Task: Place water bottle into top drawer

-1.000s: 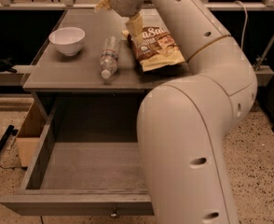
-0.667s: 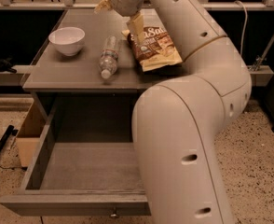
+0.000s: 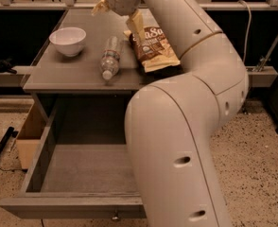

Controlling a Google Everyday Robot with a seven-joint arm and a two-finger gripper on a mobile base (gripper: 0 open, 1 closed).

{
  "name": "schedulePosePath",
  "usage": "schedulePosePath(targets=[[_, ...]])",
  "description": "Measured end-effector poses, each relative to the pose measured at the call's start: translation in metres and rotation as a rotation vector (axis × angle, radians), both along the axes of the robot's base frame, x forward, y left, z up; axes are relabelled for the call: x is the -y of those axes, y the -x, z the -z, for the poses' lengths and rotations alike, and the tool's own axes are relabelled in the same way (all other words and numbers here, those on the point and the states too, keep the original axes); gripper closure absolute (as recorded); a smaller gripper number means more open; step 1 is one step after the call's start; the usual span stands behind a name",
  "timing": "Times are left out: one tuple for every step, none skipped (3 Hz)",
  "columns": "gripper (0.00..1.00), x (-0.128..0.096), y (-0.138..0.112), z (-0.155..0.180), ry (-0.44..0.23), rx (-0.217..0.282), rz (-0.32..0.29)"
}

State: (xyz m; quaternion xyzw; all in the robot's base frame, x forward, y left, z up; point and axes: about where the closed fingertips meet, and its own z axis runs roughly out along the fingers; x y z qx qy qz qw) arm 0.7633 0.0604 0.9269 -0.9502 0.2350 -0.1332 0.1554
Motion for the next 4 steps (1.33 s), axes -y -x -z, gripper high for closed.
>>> schedulePosePath(targets=[[0.00,-0.002,0.009,-0.002,0.101,0.010,-0.083],[0.00,-0.007,0.016,-0.005,0.189,0.031,-0.158],[0.00,-0.011,0.010,-0.004,0.171,0.049,-0.153],[0.00,-0.024,0.003,0.006,0.113,0.049,-0.161]])
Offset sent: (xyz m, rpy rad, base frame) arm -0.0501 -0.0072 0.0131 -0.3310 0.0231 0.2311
